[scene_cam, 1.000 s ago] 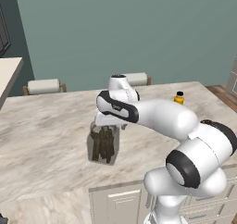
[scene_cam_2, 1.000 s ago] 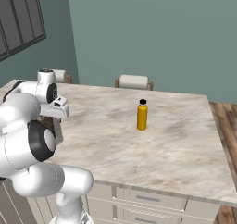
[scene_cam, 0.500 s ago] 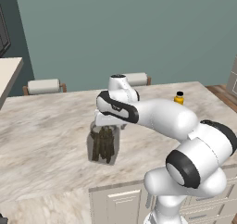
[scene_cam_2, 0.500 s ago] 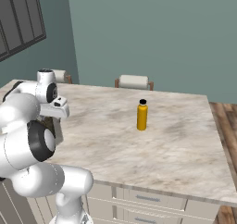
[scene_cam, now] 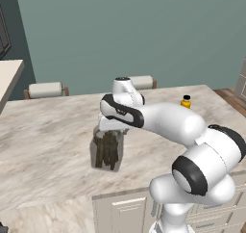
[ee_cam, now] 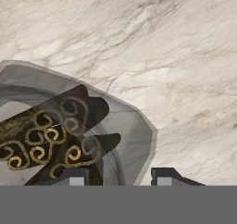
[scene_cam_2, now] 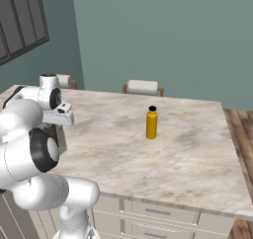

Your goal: Pick the jar and jar from the dining table and place them in the open cabinet. Close the cabinet after placing the objects.

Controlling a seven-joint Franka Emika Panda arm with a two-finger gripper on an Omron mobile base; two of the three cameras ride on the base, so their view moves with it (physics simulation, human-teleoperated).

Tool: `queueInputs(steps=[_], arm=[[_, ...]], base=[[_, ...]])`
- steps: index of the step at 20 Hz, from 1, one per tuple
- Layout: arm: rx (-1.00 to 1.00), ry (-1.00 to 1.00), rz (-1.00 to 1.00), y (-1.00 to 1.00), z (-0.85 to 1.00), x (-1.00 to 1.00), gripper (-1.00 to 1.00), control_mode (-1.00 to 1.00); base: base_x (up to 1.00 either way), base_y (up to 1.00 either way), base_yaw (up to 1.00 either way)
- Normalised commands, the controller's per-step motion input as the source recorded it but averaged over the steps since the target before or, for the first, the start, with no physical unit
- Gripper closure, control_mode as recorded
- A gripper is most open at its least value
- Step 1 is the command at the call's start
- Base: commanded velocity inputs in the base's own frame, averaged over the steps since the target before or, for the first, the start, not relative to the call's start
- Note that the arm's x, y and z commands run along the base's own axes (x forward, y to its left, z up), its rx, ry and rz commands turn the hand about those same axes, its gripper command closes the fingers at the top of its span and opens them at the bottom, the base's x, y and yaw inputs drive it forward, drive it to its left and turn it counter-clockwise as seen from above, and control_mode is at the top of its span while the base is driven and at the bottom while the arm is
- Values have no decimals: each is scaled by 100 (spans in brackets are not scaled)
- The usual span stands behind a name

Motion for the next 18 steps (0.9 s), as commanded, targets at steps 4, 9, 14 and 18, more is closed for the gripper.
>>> queueInputs(steps=[4, 9, 14, 18], arm=[[0, 0, 0, 0, 0, 0, 100, -100], [0, 0, 0, -1, 0, 0, 100, -100], [0, -4, 0, -3, 17, -1, 100, -100], [0, -1, 0, -8, 36, -2, 100, -100]], base=[[0, 0, 0], [0, 0, 0], [0, 0, 0], [0, 0, 0]])
